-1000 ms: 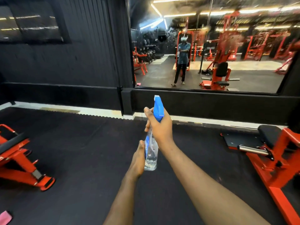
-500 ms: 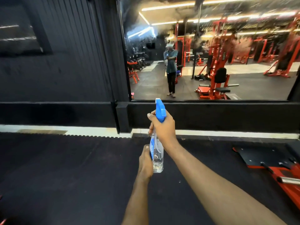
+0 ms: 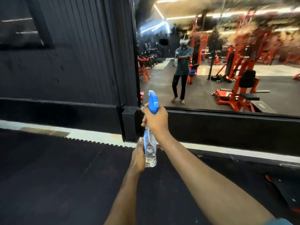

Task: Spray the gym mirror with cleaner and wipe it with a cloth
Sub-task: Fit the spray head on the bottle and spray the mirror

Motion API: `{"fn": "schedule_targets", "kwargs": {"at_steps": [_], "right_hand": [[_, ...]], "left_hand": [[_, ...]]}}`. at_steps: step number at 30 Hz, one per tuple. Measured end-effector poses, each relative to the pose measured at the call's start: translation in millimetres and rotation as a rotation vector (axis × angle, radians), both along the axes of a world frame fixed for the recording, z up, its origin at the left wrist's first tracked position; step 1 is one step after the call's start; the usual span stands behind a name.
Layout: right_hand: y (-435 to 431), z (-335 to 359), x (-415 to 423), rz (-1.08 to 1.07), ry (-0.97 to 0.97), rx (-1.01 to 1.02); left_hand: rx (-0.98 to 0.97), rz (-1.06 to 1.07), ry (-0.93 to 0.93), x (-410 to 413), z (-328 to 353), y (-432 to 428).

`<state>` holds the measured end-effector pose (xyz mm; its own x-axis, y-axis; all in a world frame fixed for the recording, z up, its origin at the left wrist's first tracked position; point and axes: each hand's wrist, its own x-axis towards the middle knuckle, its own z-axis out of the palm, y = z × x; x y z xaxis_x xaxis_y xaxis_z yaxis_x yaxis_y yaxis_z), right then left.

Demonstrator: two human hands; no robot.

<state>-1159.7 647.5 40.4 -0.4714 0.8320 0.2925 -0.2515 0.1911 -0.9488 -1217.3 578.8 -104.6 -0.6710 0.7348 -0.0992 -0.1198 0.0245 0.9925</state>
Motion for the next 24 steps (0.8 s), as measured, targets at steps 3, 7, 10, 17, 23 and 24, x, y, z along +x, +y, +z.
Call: {"fn": "schedule_targets", "kwargs": {"at_steps": [3,7,10,17,23,24], "right_hand": [[38.8,1.5,-69.8,-0.001,0.004,0.038],[95.9,11.7,-163.0,-0.048,0.034,0.054],[139.9,34.1,-233.7,-0.109,0.069,0.048],[242.2,90.9,-354.7,-0.206,0.136,0.076],[347.7,113.3,-434.1,-0.235,0.173,0.147],[367.1,117.7,-445.5,-0.236,0.167,0.163]], "left_hand": [[0.093,0.022,-0.042,-68.9,-2.7,47.1],[0.221,0.001,0.03,-164.3,-0.4,111.7],[0.275,-0.005,0.205,-233.7,26.9,149.5],[0.411,-0.036,0.519,-369.8,92.0,266.3],[0.513,0.008,0.594,-445.2,119.4,372.3],[0.535,0.018,0.601,-454.6,123.5,391.5]]}}
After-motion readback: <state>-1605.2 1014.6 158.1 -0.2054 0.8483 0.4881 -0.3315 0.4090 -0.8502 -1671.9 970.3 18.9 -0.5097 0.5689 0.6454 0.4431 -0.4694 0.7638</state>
